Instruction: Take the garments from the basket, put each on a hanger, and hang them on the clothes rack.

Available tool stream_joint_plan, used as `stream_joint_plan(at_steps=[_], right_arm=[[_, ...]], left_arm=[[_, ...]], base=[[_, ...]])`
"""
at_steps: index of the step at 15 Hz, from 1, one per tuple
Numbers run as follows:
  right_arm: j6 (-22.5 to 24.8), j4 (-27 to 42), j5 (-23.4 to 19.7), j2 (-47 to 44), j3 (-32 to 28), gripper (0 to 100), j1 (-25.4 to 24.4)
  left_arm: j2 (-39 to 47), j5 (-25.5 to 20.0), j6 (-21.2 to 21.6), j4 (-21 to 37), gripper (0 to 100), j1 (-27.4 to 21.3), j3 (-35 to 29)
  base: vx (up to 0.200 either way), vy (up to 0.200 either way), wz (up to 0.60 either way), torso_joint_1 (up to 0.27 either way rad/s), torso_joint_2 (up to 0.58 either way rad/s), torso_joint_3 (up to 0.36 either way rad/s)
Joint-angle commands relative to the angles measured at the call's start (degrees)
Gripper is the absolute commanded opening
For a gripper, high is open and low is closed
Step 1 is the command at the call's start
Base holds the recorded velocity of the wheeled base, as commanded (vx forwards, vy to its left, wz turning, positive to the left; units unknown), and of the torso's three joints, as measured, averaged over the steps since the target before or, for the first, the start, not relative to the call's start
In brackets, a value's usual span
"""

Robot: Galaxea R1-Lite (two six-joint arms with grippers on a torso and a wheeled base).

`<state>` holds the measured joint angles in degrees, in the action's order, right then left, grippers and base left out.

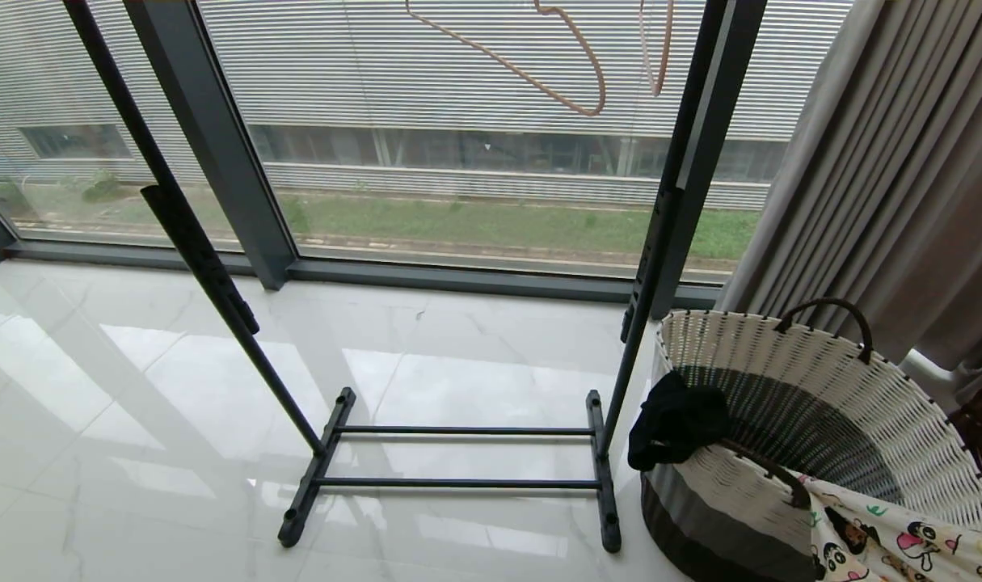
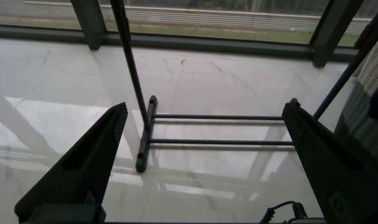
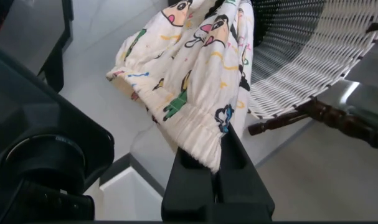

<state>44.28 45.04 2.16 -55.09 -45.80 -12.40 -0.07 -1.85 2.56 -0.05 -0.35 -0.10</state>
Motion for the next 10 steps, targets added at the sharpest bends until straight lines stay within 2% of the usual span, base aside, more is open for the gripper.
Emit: stream_joint_plan(at_steps=[1, 8, 10], right_arm=[[0.02, -0.04, 0.04, 1.21, -0.43, 0, -0.7], [0.2, -0.04, 0.04, 1.12, -2.45, 0, -0.87], [0.2, -0.04, 0.04, 0.95, -3.24, 0, -1.84]], left_arm=[[0.07, 0.01, -0.01, -0.04, 100, 0.0, 0.01], [0.07, 0.1, -0.98, -0.04, 100, 0.0, 0.01], [0.07, 0.1, -0.63, -0.04, 100, 0.0, 0.01]], base=[[-0.2, 0.0, 0.0, 0.002, 0.0, 0.002], [-0.2, 0.0, 0.0, 0.002, 0.0, 0.004], [0.0, 0.0, 0.0, 0.0, 0.0, 0.0]])
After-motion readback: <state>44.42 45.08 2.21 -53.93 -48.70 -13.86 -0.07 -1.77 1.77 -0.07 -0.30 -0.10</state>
